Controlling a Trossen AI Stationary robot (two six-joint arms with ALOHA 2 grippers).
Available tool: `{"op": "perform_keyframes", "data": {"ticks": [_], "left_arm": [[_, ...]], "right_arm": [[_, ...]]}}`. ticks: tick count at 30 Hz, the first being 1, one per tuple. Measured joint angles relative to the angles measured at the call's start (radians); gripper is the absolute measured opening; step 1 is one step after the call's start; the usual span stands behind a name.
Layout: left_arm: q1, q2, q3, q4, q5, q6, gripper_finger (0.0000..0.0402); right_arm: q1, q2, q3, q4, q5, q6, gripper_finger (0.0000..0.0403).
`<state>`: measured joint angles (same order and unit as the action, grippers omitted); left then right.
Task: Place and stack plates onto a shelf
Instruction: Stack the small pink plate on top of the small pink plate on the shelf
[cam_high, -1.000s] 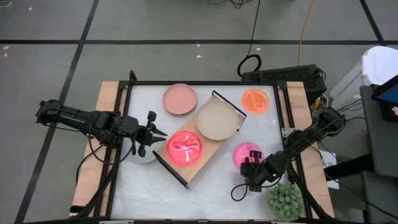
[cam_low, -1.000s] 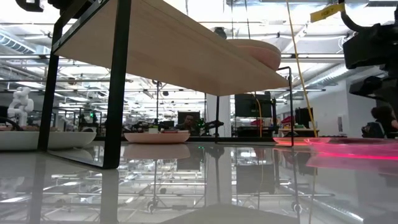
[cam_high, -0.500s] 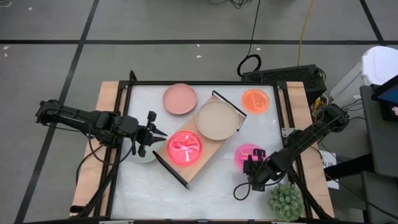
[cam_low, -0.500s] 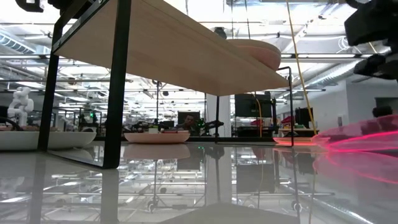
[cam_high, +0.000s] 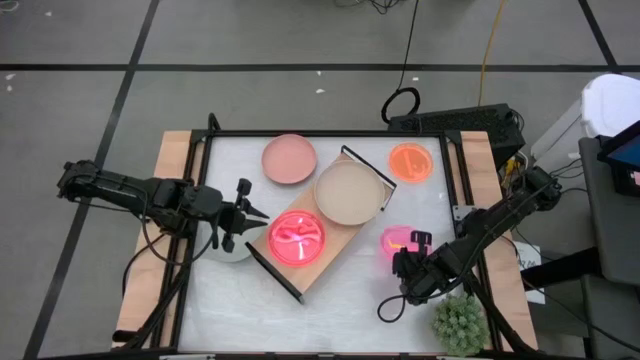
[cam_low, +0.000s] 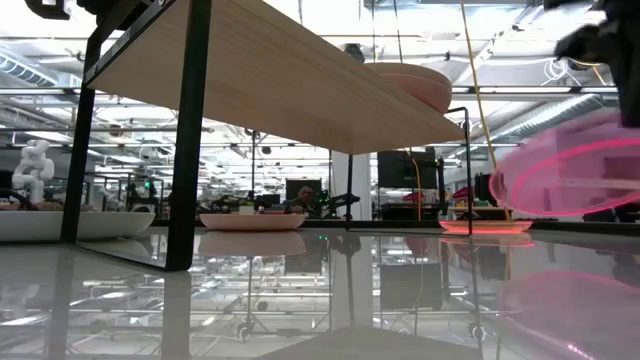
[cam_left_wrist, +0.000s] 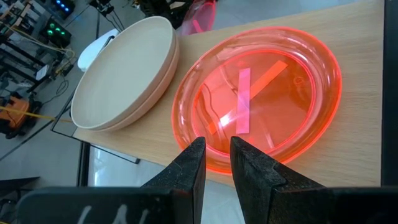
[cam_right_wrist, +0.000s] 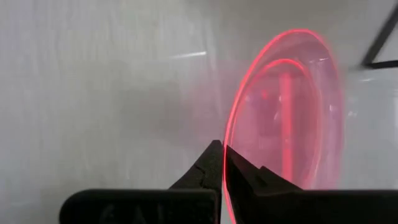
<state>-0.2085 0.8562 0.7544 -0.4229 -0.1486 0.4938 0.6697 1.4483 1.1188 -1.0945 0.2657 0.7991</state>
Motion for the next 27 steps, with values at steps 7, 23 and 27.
{"op": "perform_keyframes", "data": {"ticks": [7,23,27], "left_arm": [[0.000,0.000,0.000,0.000,0.000,0.000,0.0081],[0.000,0.000,0.000,0.000,0.000,-0.008,0.0081],[0.000,0.000,0.000,0.000,0.000,-0.010,0.0081]], "right_arm": [[0.001,0.000,0.130,-0.105,0.066,-0.045,0.0000],[0.014,0.001,0.289,-0.195,0.100,-0.058,0.0000],[0.024,0.002,0.308,-0.234,0.100,-0.037,0.0000]]}}
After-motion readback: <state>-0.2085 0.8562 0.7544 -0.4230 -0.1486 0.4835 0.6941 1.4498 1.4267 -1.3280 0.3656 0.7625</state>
